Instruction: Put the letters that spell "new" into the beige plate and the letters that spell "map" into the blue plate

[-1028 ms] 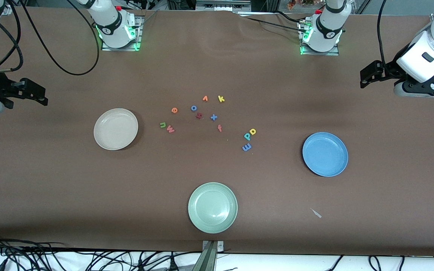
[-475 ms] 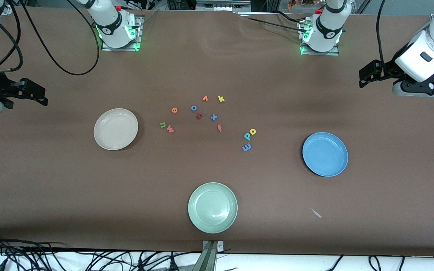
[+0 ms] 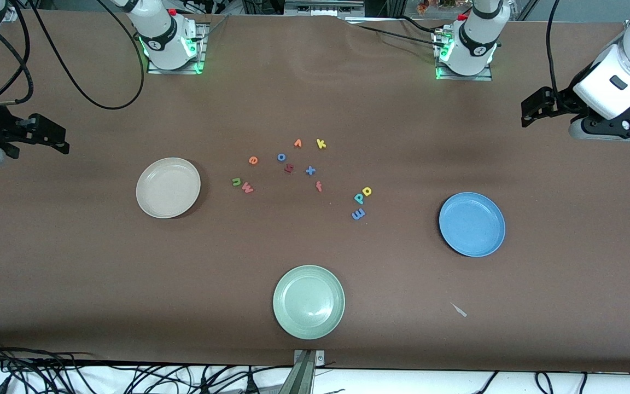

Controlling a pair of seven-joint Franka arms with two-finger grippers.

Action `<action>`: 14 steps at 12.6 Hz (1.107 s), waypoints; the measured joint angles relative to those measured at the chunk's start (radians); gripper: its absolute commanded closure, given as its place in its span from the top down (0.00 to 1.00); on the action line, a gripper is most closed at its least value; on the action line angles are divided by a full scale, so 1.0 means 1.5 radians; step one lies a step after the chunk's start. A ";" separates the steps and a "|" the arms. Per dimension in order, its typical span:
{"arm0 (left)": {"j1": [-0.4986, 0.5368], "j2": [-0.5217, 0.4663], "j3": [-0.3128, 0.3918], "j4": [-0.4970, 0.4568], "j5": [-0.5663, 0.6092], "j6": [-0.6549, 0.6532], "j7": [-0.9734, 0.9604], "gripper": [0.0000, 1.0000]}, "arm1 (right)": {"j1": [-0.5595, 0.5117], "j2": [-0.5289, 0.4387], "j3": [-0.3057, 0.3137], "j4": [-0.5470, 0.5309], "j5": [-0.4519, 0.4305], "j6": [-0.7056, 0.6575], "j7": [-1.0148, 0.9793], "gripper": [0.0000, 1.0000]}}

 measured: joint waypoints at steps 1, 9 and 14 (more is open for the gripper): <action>-0.001 0.000 0.000 0.000 0.000 -0.001 0.000 1.00 | 0.000 0.003 0.000 0.000 0.000 0.000 0.000 1.00; 0.001 0.000 0.001 0.000 0.000 -0.002 0.000 1.00 | 0.001 0.009 0.000 0.000 0.000 0.002 0.000 1.00; -0.003 0.001 -0.001 0.000 0.000 -0.002 0.000 1.00 | 0.001 0.009 0.000 0.000 0.000 0.002 0.000 1.00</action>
